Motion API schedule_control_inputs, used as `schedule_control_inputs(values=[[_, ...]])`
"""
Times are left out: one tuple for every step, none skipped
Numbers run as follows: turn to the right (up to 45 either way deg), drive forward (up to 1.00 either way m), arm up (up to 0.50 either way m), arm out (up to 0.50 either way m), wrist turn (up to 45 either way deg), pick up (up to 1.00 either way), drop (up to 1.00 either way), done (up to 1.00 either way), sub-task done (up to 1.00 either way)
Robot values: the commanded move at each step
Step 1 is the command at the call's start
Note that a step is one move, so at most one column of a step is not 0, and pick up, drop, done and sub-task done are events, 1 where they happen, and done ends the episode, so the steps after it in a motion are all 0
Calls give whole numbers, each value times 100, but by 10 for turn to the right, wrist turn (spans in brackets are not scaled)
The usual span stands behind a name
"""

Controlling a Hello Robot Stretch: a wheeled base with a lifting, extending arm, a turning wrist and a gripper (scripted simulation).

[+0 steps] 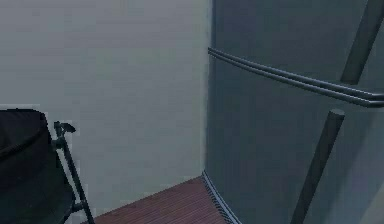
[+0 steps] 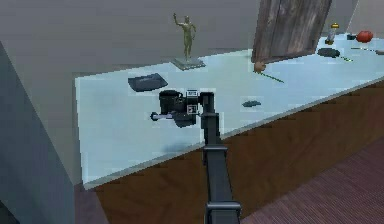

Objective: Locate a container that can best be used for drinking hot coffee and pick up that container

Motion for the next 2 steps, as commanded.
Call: schedule_control_inputs(values=[[0,0,10,0,0,0,0,0,0],[0,0,0,0,0,0,0,100,0]])
